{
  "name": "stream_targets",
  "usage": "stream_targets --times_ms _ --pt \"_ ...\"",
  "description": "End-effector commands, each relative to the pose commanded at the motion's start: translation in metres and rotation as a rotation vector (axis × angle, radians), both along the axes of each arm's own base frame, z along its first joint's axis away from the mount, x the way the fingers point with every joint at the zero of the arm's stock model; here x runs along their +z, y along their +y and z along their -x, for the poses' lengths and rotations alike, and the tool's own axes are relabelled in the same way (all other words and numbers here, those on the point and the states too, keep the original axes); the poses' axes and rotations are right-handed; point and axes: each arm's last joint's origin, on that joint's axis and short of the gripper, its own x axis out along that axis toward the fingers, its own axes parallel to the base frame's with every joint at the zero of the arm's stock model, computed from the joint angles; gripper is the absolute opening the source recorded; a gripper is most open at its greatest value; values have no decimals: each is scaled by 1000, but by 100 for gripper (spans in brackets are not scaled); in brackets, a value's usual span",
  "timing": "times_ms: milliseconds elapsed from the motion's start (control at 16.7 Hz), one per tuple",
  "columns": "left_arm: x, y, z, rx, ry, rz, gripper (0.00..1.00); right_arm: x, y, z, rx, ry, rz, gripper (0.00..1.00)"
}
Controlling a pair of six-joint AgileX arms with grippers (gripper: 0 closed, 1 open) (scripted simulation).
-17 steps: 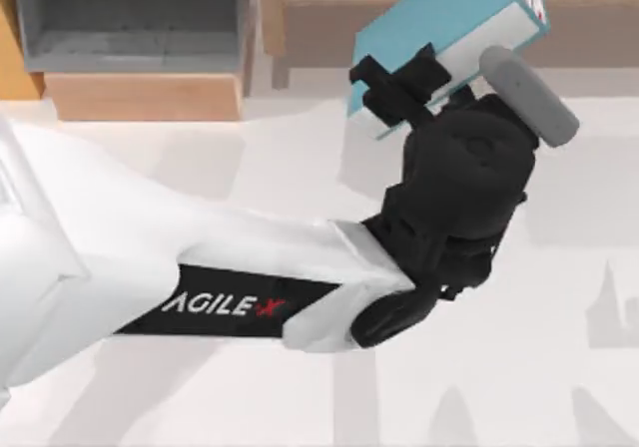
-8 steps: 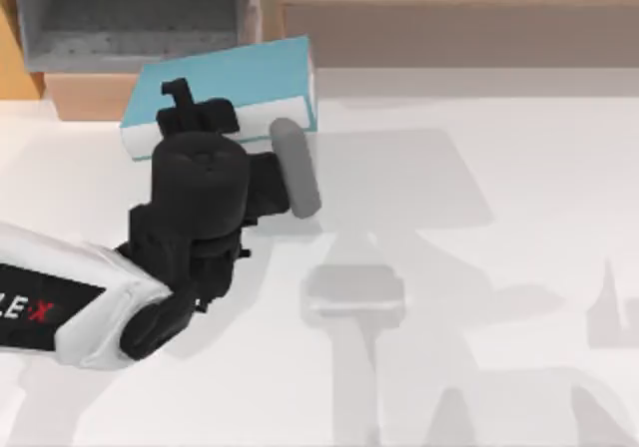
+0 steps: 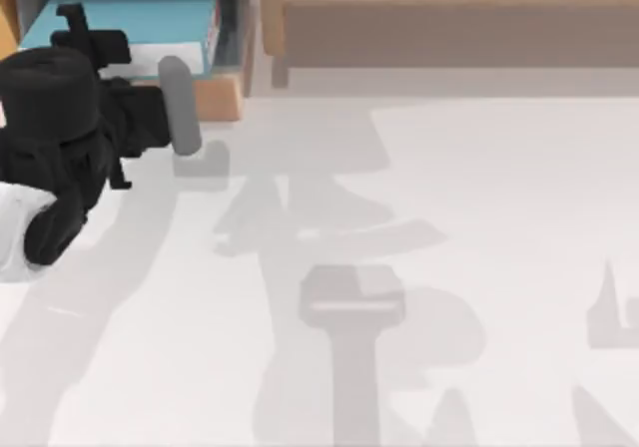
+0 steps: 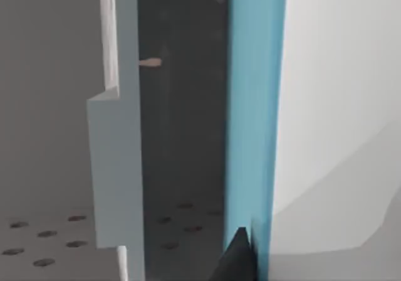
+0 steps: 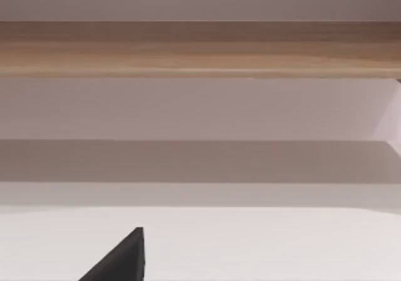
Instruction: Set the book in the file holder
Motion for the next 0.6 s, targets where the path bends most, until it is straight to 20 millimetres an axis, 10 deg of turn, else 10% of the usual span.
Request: stream_targets --times_ms 600 --pt "-3 11 -12 -19 14 -19 0 0 0 0 0 0 0 100"
